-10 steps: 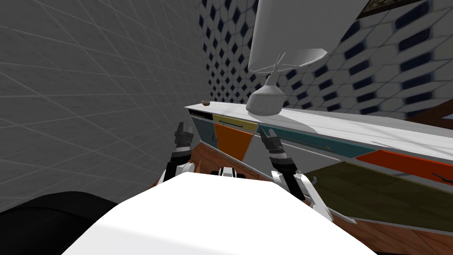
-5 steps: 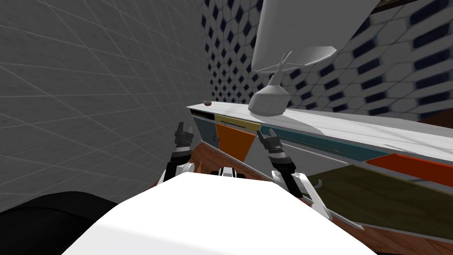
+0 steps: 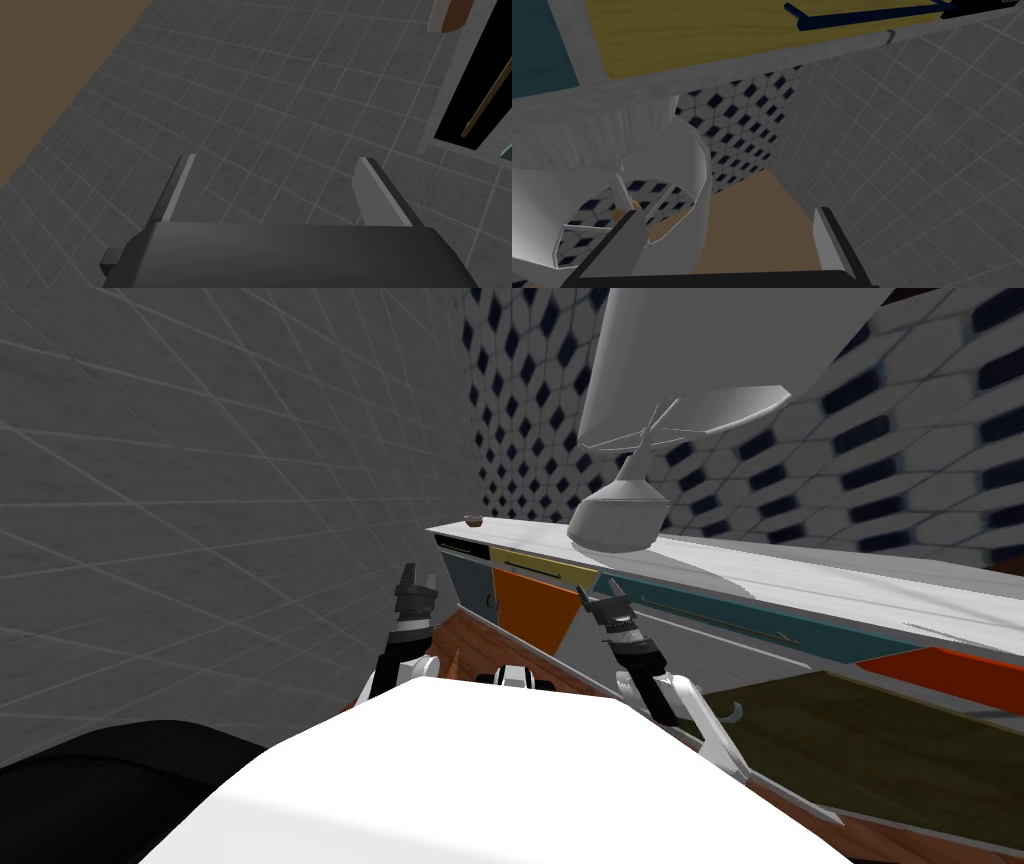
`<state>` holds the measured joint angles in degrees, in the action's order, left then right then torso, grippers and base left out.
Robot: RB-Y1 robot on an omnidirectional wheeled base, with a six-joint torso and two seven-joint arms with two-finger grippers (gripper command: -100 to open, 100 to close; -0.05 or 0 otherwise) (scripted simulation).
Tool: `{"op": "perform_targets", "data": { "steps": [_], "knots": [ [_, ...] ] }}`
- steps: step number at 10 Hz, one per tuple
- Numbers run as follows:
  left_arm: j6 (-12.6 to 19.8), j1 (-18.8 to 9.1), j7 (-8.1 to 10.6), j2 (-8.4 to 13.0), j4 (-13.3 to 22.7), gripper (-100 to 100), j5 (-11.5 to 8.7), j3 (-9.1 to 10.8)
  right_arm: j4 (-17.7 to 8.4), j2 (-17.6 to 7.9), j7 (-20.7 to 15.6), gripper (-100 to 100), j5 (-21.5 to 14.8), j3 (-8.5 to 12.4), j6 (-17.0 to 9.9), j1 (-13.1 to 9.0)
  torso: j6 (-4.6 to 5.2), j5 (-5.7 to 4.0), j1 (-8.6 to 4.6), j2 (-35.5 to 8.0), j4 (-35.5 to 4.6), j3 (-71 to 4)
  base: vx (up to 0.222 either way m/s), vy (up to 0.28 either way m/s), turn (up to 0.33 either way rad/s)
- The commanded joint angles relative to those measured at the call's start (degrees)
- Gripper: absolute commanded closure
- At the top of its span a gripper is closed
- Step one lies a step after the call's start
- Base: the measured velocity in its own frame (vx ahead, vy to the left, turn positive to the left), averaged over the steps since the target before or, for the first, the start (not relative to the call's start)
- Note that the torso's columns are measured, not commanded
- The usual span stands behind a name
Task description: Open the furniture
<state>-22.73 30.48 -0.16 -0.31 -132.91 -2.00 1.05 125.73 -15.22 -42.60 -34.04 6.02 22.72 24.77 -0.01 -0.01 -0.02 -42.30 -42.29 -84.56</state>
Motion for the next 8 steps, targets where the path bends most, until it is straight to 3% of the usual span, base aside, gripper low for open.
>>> {"op": "perform_targets", "data": {
  "steps": [1,4,8],
  "knots": [
    [0.0,0.0,0.0,0.0,0.0,0,0.0,0.0,-1.06,-0.96,-4.07,-100,-3.09,0.54,-0.28,-0.49,0.02,0.01,0.0,0.0,0.0,0.0,0.011,0.03,0.037],
    [0.0,0.0,0.0,0.0,0.0,0,0.0,0.0,-1.93,-1.73,-6.97,-100,-5.16,0.88,-0.44,-0.92,0.0,0.01,0.05,0.04,0.01,-0.03,0.013,0.03,0.028],
    [0.0,0.0,0.0,0.0,0.0,0,0.0,0.0,-4.67,-4.48,-14.02,-100,-11.29,1.9,-0.95,-2.24,0.01,0.02,0.03,0.03,0.01,-0.02,0.018,0.039,0.038]
  ]
}}
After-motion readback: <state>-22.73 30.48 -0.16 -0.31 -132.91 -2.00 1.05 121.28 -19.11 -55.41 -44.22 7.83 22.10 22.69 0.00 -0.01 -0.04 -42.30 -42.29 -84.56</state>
